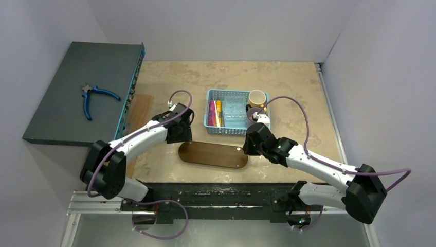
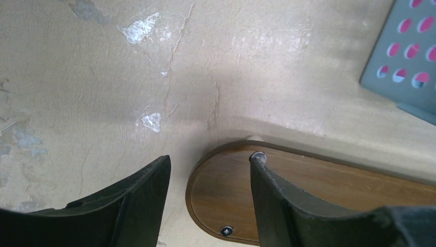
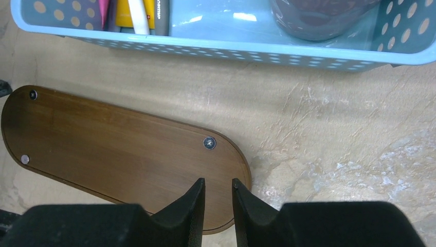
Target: Prepare toiletry sets of a toothbrush and toothpaste on the tray
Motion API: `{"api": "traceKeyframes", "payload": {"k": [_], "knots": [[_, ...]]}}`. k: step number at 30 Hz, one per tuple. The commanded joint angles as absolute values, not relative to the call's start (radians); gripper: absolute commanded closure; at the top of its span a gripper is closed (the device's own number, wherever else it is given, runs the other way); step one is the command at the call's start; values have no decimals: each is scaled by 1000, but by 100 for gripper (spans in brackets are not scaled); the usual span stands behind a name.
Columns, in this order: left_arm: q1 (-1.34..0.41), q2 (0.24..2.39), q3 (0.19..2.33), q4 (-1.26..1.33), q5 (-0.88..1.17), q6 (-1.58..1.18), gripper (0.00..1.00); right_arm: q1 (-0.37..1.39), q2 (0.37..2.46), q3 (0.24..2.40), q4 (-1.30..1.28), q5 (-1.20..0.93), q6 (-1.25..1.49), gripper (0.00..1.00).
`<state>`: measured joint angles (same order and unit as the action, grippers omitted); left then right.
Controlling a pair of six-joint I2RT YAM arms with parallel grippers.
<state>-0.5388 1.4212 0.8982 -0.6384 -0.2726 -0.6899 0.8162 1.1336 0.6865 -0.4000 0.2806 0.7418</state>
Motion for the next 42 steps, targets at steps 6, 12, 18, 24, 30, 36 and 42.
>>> {"api": "traceKeyframes", "payload": {"k": [6,12,18,24,30,36,42], "knots": [[-499,1489,924,-560,-210,-661,49,813,1124,696,-396,222,697,72],[-499,1486,875,-526,-130,-672,52,813,1117,670,-413,221,715,67],[-499,1460,821,-517,-126,-666,53,813,1116,658,-434,243,736,63],[-499,1444,775,-494,-100,-662,54,813,1146,640,-435,248,769,62],[-500,1414,733,-482,-55,-648,56,813,1160,620,-431,258,803,60],[-502,1374,693,-477,22,-647,57,813,1175,591,-419,257,839,59],[-507,1338,657,-473,63,-651,58,812,1170,572,-416,271,877,59]]}}
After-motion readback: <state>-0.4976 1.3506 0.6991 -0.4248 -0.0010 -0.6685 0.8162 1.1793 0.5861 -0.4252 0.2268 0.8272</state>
